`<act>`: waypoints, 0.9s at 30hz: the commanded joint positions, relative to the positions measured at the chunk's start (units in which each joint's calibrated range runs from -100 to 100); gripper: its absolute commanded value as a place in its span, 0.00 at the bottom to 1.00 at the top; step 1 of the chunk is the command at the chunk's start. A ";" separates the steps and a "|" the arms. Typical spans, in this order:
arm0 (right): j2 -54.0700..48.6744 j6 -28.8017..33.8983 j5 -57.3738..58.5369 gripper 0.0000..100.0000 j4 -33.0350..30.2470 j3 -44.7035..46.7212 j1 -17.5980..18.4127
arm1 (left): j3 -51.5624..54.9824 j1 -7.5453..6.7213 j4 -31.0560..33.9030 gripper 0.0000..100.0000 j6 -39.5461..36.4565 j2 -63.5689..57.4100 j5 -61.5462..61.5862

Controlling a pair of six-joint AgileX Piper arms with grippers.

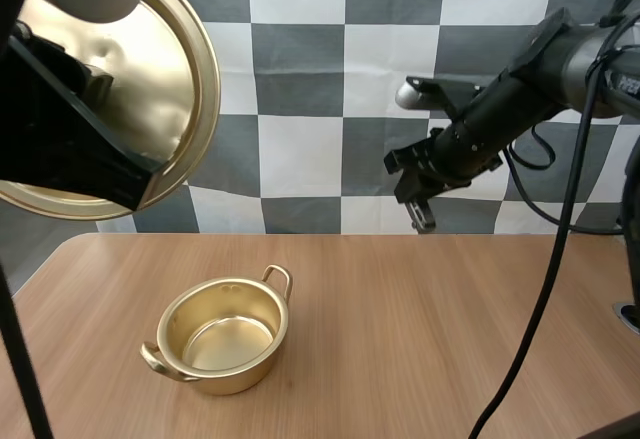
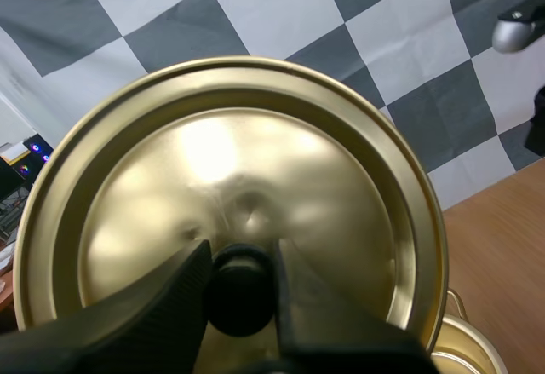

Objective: Open the pot, put the car inside, and close it

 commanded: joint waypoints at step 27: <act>9.73 1.91 0.00 0.00 -2.70 -5.41 24.69 | -0.02 -0.04 10.25 0.00 -4.96 -12.99 0.00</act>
